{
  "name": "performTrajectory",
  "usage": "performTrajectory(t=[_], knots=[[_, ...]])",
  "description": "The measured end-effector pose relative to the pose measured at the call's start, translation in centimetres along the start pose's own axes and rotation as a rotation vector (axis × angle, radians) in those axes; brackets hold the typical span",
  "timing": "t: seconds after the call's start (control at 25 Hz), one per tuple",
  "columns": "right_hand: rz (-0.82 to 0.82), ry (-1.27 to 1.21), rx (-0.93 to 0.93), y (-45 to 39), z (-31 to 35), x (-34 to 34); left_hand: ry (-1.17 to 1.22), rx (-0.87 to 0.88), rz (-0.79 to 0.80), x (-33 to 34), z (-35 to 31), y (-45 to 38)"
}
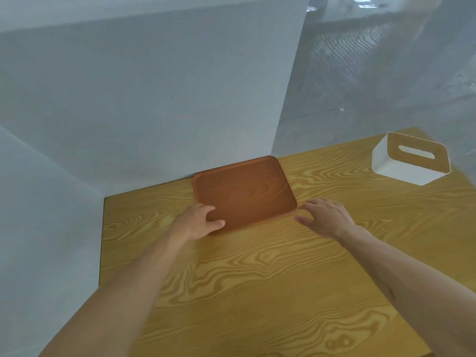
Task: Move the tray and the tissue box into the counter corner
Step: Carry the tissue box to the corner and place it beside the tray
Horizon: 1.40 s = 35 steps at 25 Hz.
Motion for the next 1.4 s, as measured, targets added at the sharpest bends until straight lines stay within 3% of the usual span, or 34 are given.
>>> performTrajectory(t=[0.32, 0.52, 0.88, 1.12, 1.4], knots=[[-0.271, -0.013, -0.122, 9.4, -1.6, -6.3, -0.273, 0.404, -0.118, -2.7, -15.2, 4.2], [-0.365, -0.038, -0.017, 19.1, -10.3, -6.3, -0.33, 0.55, -0.205, 1.2, -26.7, 8.5], [-0.388, -0.077, 0.221, 36.6, -26.7, -2.2, -0.362, 0.715, -0.165, 12.8, -44.6, 15.1], [-0.392, -0.14, 0.272, 39.3, -31.6, 0.1, -0.476, 0.786, -0.165, 16.3, -50.3, 15.4], [-0.345, -0.163, 0.245, 35.2, -36.0, 0.3, -0.537, 0.71, -0.125, 16.2, -52.6, 9.4]])
Point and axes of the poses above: each hand's wrist, its own y-axis away from the middle knuckle, its own x-axis out of the palm, z = x × y, the point moved 10 cm from there along -y, towards the middle knuckle, and after that the axes turned 2 degrees about -x, right-handed, at the moved point
